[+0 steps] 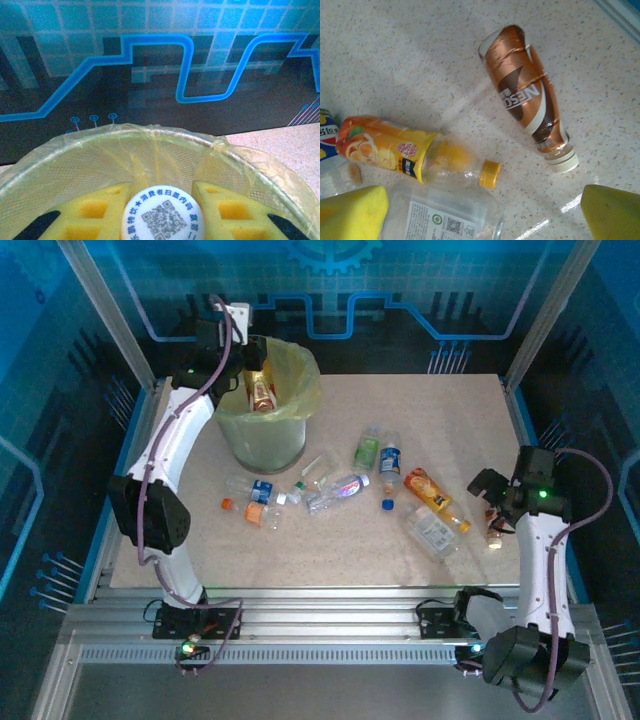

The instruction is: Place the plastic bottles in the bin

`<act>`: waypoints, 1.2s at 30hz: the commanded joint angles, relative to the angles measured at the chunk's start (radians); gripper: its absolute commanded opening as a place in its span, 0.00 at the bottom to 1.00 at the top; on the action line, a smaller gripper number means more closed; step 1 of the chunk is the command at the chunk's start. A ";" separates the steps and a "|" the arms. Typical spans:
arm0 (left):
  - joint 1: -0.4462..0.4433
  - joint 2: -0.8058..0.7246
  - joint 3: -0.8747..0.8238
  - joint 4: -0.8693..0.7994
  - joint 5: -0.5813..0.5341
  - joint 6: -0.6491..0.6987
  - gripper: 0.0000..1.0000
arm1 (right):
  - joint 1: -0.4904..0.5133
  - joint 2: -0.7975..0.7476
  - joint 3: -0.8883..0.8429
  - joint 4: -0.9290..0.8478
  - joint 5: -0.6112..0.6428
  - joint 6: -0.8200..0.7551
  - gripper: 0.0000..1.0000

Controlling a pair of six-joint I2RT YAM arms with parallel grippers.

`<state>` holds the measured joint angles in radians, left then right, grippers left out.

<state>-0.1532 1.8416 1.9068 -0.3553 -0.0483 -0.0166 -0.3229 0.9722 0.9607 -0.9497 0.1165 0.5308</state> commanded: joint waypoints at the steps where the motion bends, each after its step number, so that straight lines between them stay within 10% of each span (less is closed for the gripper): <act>1: 0.007 0.030 -0.026 0.005 0.014 0.009 0.13 | -0.040 -0.010 -0.008 -0.008 0.033 -0.029 1.00; 26: 0.007 -0.021 -0.028 -0.072 0.017 -0.003 0.99 | -0.248 0.262 -0.061 0.108 -0.069 -0.195 1.00; 36: 0.007 -0.173 -0.125 -0.051 0.075 -0.078 0.99 | -0.244 0.440 -0.016 0.199 -0.122 -0.198 1.00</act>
<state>-0.1532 1.7424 1.8252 -0.4221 -0.0162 -0.0502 -0.5575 1.3746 0.9112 -0.7914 0.0357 0.3462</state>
